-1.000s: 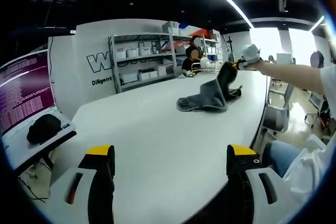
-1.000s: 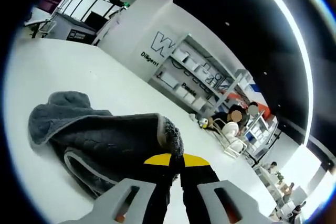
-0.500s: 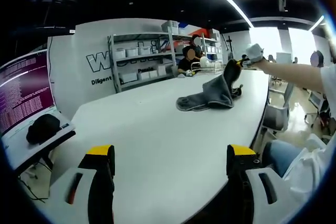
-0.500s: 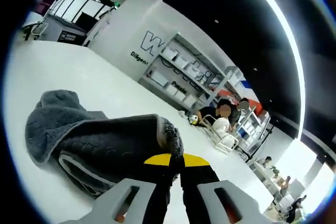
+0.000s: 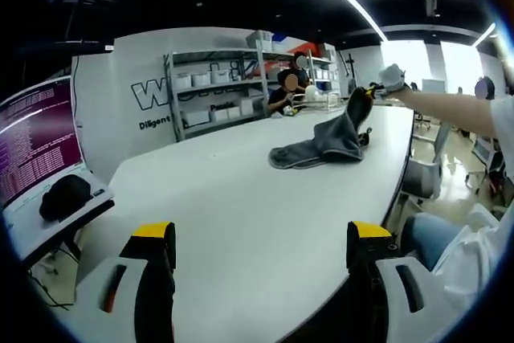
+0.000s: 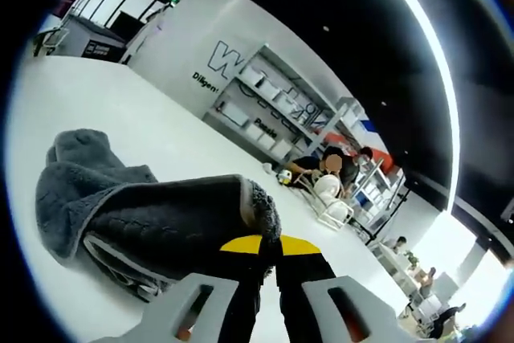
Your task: Open the folded towel by lifting each exposed corner and separating the folded layers until the towel lies flat within the target outline without major curled edges
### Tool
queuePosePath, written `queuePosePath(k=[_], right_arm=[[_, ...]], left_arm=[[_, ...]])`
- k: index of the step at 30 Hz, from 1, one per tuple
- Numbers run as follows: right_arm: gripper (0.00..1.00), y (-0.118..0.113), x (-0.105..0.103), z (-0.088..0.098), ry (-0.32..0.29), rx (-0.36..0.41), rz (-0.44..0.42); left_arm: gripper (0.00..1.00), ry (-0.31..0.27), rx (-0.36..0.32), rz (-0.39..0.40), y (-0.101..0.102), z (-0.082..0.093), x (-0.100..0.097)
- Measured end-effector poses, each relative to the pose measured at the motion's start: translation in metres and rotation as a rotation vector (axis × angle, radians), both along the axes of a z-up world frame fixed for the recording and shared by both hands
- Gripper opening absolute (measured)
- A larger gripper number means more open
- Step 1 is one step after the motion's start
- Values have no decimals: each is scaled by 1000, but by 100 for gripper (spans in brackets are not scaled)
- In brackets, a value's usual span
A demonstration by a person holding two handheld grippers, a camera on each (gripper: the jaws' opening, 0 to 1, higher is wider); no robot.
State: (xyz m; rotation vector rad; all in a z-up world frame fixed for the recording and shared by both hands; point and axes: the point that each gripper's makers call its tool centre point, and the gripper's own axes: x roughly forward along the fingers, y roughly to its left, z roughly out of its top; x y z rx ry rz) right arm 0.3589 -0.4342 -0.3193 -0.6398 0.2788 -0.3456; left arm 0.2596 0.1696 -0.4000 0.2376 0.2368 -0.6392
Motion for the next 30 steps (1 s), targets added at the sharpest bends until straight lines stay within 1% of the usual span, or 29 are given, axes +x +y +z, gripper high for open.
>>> queuePosePath(k=[8, 19, 24, 30], right_arm=[[1, -10, -12, 6, -3, -11, -30], [1, -37, -27, 11, -3, -19, -83], [2, -45, -32, 5, 10, -14, -99], [2, -50, -35, -10, 41, 11, -104]], left_arm=[[87, 1, 3, -3, -1, 0, 0], [87, 1, 6, -1, 0, 0, 1], [87, 3, 10, -5, -2, -1, 1], [87, 2, 12, -9, -4, -1, 0]])
